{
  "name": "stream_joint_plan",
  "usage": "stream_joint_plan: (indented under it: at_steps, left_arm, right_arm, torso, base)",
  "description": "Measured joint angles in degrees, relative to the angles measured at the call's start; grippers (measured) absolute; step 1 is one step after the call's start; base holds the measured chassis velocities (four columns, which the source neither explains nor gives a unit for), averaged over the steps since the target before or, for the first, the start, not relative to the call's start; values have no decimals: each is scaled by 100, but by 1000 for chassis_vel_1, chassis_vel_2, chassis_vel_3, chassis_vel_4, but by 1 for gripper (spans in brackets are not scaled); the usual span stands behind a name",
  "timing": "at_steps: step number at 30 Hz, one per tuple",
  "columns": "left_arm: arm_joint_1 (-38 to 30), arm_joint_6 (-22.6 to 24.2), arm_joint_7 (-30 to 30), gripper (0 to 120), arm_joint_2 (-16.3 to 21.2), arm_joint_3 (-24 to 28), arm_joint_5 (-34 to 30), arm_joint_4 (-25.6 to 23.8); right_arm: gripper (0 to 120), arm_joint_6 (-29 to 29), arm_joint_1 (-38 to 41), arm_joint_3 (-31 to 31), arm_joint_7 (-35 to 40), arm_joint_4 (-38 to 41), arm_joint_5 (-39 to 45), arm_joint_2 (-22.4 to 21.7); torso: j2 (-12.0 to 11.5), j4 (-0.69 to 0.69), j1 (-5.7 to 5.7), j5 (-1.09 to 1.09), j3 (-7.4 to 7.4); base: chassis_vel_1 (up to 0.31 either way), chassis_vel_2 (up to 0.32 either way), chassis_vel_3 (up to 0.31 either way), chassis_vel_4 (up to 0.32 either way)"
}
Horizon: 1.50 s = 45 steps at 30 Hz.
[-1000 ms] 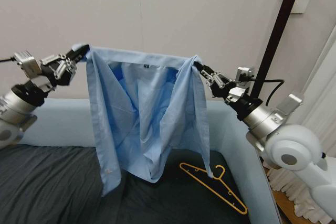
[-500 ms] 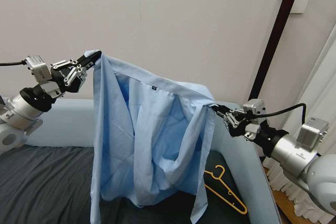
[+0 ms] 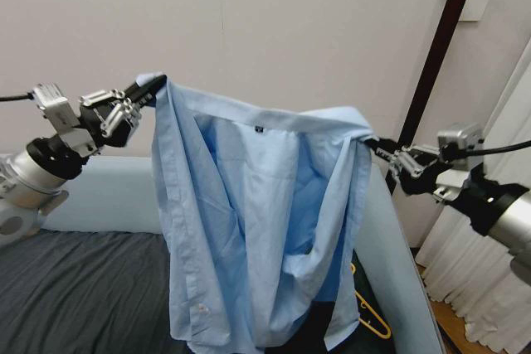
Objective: Pick up the clothes from the sofa and hang them on the clothes hanger.
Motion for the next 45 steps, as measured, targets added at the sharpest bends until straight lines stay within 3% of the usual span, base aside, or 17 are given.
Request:
stream_joint_plan:
  at_steps: [5, 8, 9, 11, 14, 15, 16, 19, 20, 23, 25, 26, 30, 31, 35, 41, 45]
  left_arm:
    - [48, -4, 63, 0, -30, 9, 161, 0]
    - [350, 27, 134, 0, -91, 248, 940, 213]
    - [350, 27, 134, 0, -91, 248, 940, 213]
    - [497, 112, 183, 0, -151, 620, 1513, 464]
    - [388, 234, 258, 0, -292, 1575, 2156, 994]
    - [388, 234, 258, 0, -292, 1575, 2156, 994]
    - [293, 243, 256, 0, -382, 1914, 2357, 1236]
    - [-5, 243, 178, 0, -824, 2820, 2918, 1968]
    - [-5, 243, 178, 0, -824, 2820, 2918, 1968]
    - [-247, 198, 47, 0, -1361, 3349, 3179, 2535]
    - [-253, 174, -28, 0, -1634, 3415, 3289, 2690]
    - [-253, 174, -28, 0, -1634, 3415, 3289, 2690]
    - [-38, 157, -229, 0, -2021, 3353, 3522, 2726]
    - [-38, 157, -229, 0, -2021, 3353, 3522, 2726]
    - [158, 228, -621, 0, -2405, 3345, 3671, 2765]
    - [301, 318, -729, 0, -2563, 3424, 3752, 2728]
    - [324, 324, -611, 0, -2437, 3312, 3798, 2678]
  right_arm:
    - [0, -356, 46, 145, 163, -9, -42, -62]
    - [0, -971, 59, -603, 559, -21, -447, 80]
    - [0, -971, 59, -603, 559, -21, -447, 80]
    - [0, -1089, 54, -1391, 512, -37, -817, 294]
    - [0, -1119, 68, -2447, -204, -196, -1475, 667]
    - [0, -1119, 68, -2447, -204, -196, -1475, 667]
    - [0, -1105, 186, -2820, -346, -379, -1677, 825]
    - [0, -1041, 889, -4307, -522, -1224, -2156, 1526]
    - [0, -1041, 889, -4307, -522, -1224, -2156, 1526]
    - [0, -701, 1615, -5526, -752, -2341, -2758, 2332]
    - [0, -498, 1968, -6049, -889, -2957, -3151, 2813]
    - [0, -498, 1968, -6049, -889, -2957, -3151, 2813]
    - [0, -169, 2184, -6674, -1013, -3865, -3836, 3629]
    - [0, -169, 2184, -6674, -1013, -3865, -3836, 3629]
    - [0, 134, 2114, -6837, -1186, -4464, -4833, 4287]
    - [4, 375, 1867, -6861, -1203, -4761, -5375, 4596]
    - [22, 695, 1593, -6563, -1664, -4466, -4640, 4440]
  torso:
    - [0, -1, 0, 1, 0]
    - [0, -2, 1, 0, 1]
    - [0, -2, 1, 0, 1]
    - [0, 0, 1, 2, 1]
    - [0, -2, 1, -1, 1]
    - [0, -2, 1, -1, 1]
    - [0, -2, 1, -3, 1]
    - [0, -1, 1, -4, 2]
    - [0, -1, 1, -4, 2]
    - [-2, -1, 2, 0, 2]
    - [-2, -1, 2, -2, 2]
    - [-2, -1, 2, -2, 2]
    - [-1, 1, 2, -1, 2]
    - [-1, 1, 2, -1, 2]
    - [-1, 0, 2, -1, 1]
    - [-1, -2, 2, -2, 1]
    - [0, -1, 0, -1, 0]
  base:
    - [0, 0, 0, 0]
    - [0, 0, 0, 0]
    - [0, 0, 0, 0]
    - [0, 0, 0, 0]
    - [0, 0, 0, 0]
    - [0, 0, 0, 0]
    - [0, 0, 0, 0]
    - [0, 0, 0, 0]
    - [0, 0, 0, 0]
    - [0, 0, 0, 0]
    - [0, 0, 0, 0]
    - [0, 0, 0, 0]
    - [0, 0, 0, 0]
    - [0, 0, 0, 0]
    - [0, 0, 0, 0]
    - [0, 0, 0, 0]
    - [0, 0, 0, 0]
